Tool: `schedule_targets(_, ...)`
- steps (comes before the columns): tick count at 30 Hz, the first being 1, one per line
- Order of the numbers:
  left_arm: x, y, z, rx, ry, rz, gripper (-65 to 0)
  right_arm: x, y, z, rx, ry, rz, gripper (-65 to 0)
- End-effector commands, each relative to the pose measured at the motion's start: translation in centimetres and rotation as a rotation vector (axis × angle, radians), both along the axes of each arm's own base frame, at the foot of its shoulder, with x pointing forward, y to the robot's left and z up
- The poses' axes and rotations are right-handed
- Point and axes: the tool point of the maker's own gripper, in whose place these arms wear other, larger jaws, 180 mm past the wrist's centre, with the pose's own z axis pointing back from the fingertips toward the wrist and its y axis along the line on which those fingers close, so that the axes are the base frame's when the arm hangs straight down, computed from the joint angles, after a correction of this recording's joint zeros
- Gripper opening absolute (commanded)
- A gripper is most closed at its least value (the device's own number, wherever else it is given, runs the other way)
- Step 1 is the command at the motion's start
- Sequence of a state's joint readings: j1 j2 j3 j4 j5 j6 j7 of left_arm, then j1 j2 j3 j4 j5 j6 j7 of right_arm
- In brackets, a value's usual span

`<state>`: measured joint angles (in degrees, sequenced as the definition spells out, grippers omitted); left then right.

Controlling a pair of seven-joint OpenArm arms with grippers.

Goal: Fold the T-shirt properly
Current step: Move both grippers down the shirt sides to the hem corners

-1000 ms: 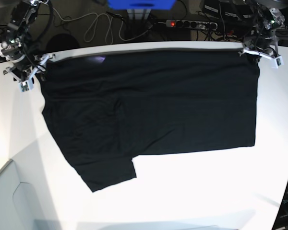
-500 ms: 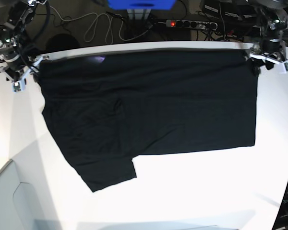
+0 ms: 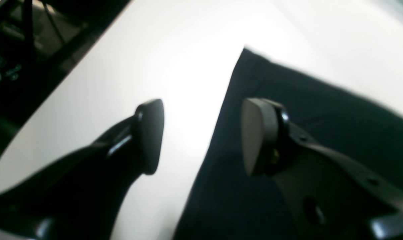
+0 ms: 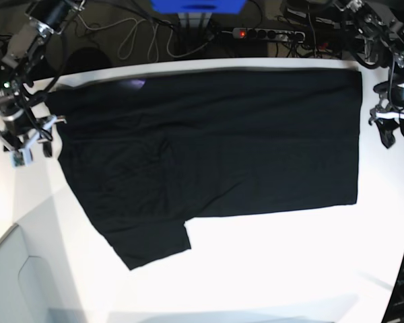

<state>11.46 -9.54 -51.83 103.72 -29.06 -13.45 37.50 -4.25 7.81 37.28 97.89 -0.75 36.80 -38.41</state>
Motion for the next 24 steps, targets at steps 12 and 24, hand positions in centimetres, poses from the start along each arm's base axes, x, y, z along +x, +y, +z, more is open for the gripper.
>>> schedule_targets(12, 9.3, 1.6, -1.0, -0.079, -0.024, -0.091, -29.5, 14.9, 3.1, 0.6, 0.241, -0.051, 0.126, -25.2)
schedule_targets(24, 17.5, 2.6, -3.9, -0.143, 0.034, -0.145, -29.4, 20.6, 3.9, -1.5, 0.392, -0.138, 0.003, -25.0)
